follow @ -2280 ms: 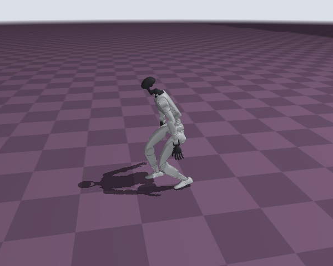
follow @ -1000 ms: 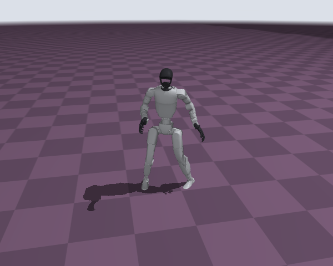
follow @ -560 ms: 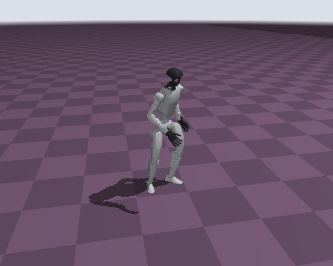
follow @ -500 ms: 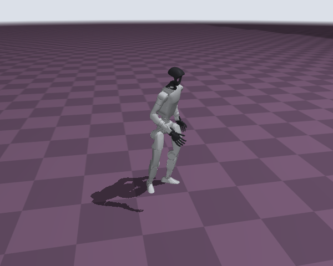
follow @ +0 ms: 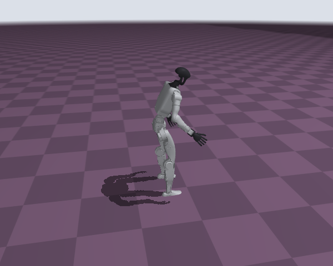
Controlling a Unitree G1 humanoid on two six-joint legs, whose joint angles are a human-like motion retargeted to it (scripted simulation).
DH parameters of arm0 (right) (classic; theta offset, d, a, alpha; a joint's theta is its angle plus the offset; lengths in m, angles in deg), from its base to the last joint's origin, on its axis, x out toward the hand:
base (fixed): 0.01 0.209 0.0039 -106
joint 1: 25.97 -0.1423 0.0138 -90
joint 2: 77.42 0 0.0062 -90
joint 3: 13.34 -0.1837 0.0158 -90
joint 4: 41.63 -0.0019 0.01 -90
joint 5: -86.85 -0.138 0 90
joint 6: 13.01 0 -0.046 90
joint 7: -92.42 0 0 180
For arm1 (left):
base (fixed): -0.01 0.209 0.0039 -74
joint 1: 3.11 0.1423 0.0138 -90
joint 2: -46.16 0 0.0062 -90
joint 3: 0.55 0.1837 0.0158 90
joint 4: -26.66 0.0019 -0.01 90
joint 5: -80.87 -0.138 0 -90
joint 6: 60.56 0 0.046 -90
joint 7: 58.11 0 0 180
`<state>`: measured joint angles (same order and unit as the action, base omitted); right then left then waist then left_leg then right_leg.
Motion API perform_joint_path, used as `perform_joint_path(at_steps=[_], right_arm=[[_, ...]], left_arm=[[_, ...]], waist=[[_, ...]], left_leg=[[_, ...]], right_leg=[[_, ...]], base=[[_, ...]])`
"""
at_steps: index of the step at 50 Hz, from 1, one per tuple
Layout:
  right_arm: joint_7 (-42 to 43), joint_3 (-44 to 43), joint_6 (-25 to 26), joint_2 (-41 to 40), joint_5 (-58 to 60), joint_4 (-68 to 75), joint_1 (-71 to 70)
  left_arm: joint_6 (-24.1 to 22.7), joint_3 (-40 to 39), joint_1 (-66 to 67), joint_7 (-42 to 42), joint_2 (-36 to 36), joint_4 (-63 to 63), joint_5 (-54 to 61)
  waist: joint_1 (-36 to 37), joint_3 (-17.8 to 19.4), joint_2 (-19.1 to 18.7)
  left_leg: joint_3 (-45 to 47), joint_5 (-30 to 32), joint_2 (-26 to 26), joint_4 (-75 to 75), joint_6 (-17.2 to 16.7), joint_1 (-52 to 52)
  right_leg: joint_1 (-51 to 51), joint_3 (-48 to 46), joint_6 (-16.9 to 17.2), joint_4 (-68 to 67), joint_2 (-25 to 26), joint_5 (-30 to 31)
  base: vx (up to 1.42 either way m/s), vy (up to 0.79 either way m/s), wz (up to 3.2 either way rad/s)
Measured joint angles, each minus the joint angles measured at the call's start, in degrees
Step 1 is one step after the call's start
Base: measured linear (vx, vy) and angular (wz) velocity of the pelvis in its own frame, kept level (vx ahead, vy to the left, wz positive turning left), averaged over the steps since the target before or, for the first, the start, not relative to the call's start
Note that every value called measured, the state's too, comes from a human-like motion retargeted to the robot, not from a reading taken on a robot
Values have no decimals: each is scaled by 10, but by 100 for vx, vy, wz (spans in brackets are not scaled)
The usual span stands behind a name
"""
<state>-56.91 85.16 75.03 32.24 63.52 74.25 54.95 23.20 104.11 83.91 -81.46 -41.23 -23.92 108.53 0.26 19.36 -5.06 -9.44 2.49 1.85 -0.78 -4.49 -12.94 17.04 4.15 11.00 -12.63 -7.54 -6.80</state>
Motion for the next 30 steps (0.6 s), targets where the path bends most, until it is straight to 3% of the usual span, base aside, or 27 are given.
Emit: perform_joint_path(at_steps=[3, 5, 8, 12, 16, 22, 26, 30], right_arm=[[6, 1, 14, 19, -19, 89, -18], [13, -2, 25, 23, -8, 122, -9], [7, -37, 24, -8, 13, 184, 15], [-10, -64, 15, -63, -6, 224, 76], [-15, -40, 27, -103, 26, 303, 86], [-7, -41, 16, -139, 31, 352, 97], [-15, -42, 5, -144, 14, 341, 95], [-23, -18, 9, -143, 33, 315, 82]], left_arm=[[16, 39, -22, 2, -2, 5, -40], [19, 60, -16, 13, -8, -3, -62], [27, 76, 10, 61, -29, -24, -127], [20, 71, 42, 68, -27, -3, -158], [12, 52, 40, 20, 15, 75, -122], [3, 81, 8, 3, 39, 167, -118], [0, 116, -36, 19, 21, 169, -163], [-2, 124, -82, 30, -4, 147, -173]], waist=[[-21, -14, 3], [-36, -27, 14], [-40, -54, 5], [-38, -85, 4], [-46, -105, 2], [-91, -118, -16], [-95, -112, -19], [-80, -92, 6]], left_leg=[[202, -35, -17, 84, 31, -29], [268, -54, -20, 136, 57, -20], [204, -131, -43, 324, 59, -55], [132, -160, -44, 379, 25, -5], [111, -168, -56, 327, 13, 76], [-31, -151, -40, 240, -32, 151], [-9, -195, -69, 188, -25, 167], [37, -240, -79, 133, -21, 195]], right_leg=[[5, -48, 17, 37, -38, 21], [6, -66, 26, 52, -61, 30], [-3, -101, 29, 80, -53, 40], [-13, -128, 32, 101, -42, 45], [3, -144, 35, 96, -31, 51], [20, -192, 40, 90, -21, 66], [40, -213, 40, 90, -10, 88], [51, -208, 40, 98, -5, 116]], base=[[-22, -18, 168], [-15, -16, 130], [-9, -11, 87], [-8, -5, 47], [-16, 2, 29], [-27, 10, 62], [-38, 12, 32], [-40, 13, -17]])
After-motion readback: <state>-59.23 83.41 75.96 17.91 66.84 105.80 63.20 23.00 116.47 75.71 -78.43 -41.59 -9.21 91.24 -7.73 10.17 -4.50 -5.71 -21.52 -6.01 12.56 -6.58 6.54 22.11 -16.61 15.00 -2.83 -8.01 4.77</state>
